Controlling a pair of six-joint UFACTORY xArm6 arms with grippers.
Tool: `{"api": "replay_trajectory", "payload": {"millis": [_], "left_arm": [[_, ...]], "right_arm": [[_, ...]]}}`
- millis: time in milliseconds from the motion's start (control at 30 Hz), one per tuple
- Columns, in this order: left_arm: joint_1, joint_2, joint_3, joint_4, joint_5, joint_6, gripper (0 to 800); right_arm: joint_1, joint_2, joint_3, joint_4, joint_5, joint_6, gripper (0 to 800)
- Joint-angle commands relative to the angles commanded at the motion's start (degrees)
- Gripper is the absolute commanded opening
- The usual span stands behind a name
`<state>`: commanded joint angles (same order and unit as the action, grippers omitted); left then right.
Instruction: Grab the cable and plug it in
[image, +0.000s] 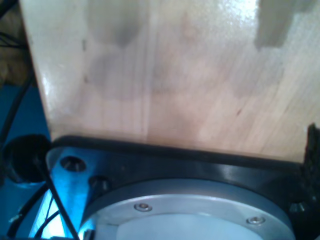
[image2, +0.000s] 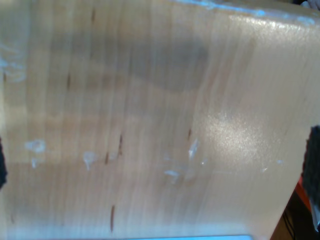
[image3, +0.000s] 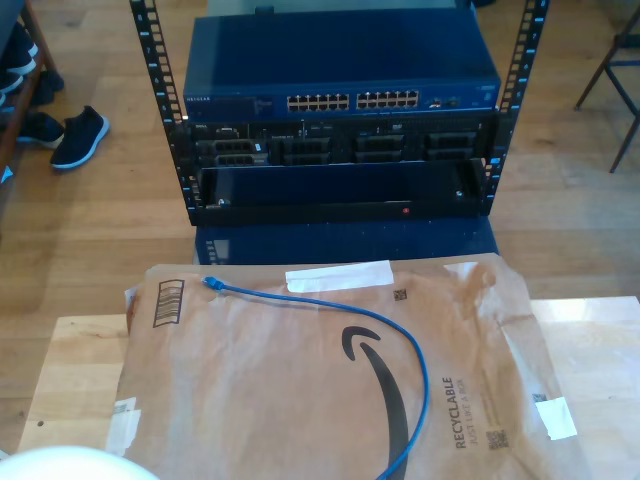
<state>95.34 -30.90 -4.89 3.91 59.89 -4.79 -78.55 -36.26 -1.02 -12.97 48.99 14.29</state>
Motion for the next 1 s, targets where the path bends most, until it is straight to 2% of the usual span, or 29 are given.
{"api": "replay_trajectory", "payload": {"millis": [300,500,667,767,867,1000], "left_arm": [[0.2,0.0,-0.3,0.1,0.2,0.0,799],[0.3,-0.7,-1.5,1.2,1.3,0.1,799],[0.1,-1.5,-7.6,2.1,12.5,-0.9,799],[-0.4,-1.9,-10.4,2.0,14.9,-4.5,799],[-4.1,-3.3,-12.7,2.0,17.1,-7.1,799],[-11.9,-3.4,-18.5,2.0,25.5,-14.1,799]], "right_arm": [[0.0,-0.1,-0.2,0.0,0.1,0.3,797],[0.0,-4.2,-0.9,0.1,1.7,0.3,797],[0.3,-7.6,-5.8,0.2,9.1,0.4,797],[1.4,-8.5,-10.0,1.9,12.2,1.2,797],[6.2,-8.2,-12.8,5.6,12.2,5.3,797],[14.4,-8.2,-14.5,5.6,11.9,17.1,796]]}}
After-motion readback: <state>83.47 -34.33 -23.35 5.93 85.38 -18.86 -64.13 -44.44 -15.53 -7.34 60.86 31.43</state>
